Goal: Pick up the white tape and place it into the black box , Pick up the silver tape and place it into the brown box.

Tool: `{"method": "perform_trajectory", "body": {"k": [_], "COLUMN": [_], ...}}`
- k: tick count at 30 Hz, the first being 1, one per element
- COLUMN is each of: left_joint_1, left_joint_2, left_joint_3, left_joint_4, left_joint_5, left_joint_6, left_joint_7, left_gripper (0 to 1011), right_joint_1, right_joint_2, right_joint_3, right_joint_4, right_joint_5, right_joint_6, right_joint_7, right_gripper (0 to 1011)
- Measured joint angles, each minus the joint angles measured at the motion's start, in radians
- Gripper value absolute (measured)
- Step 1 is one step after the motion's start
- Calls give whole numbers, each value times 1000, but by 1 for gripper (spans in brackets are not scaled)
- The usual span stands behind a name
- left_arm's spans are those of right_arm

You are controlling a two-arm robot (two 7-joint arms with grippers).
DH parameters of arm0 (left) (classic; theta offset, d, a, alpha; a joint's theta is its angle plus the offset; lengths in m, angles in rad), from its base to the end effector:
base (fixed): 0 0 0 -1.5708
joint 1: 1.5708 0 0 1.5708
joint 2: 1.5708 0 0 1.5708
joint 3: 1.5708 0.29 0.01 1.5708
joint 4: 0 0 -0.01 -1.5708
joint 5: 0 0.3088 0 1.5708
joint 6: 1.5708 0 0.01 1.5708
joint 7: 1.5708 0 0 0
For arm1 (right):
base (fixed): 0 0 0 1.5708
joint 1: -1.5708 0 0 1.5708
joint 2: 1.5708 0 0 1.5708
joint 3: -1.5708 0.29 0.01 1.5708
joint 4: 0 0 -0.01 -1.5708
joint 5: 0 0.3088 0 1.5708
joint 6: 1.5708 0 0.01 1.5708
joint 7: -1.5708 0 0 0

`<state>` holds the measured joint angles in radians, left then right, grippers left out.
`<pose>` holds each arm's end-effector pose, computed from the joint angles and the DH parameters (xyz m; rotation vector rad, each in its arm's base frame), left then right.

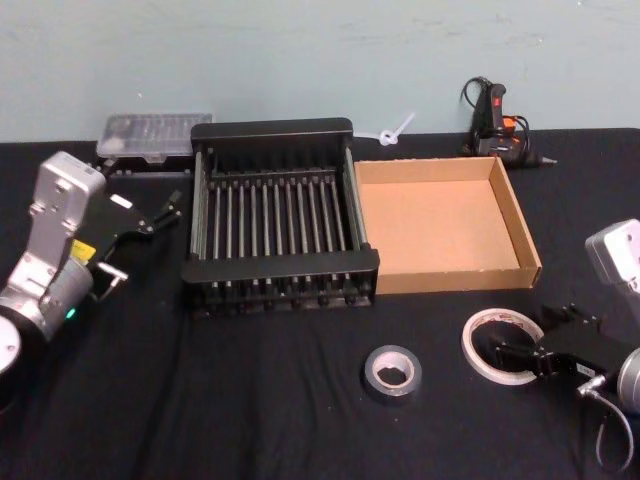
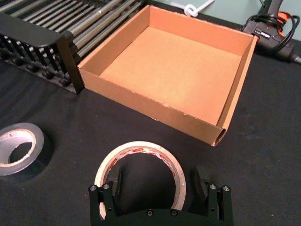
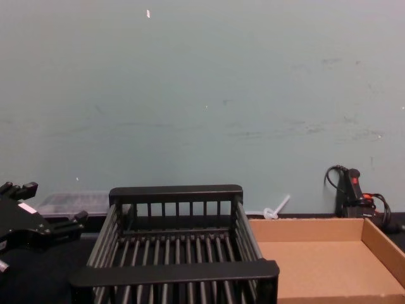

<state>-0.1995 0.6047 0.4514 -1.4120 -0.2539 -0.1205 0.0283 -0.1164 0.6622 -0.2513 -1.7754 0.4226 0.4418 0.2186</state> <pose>0.3581 0.0827 -0.3023 0.3045 -0.2850 1.2480 0.2835 -0.0821 -0.2739 -0.5452 0.2398 -1.0298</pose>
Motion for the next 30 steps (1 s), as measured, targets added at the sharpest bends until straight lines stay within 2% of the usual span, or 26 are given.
{"method": "perform_trajectory", "body": {"k": [15, 30], "left_joint_1": [0, 0], "left_joint_2": [0, 0], "left_joint_3": [0, 0], "left_joint_4": [0, 0], "left_joint_5": [0, 0], "left_joint_6": [0, 0], "left_joint_7": [0, 0], "left_gripper": [1001, 1001], "right_joint_1": [11, 8], "right_joint_2": [-30, -54], "right_joint_3": [2, 16], "right_joint_4": [36, 41], "right_joint_5": [-24, -51], "right_joint_6": [27, 39], "right_joint_7": [40, 63], "right_gripper": [1002, 1003]}}
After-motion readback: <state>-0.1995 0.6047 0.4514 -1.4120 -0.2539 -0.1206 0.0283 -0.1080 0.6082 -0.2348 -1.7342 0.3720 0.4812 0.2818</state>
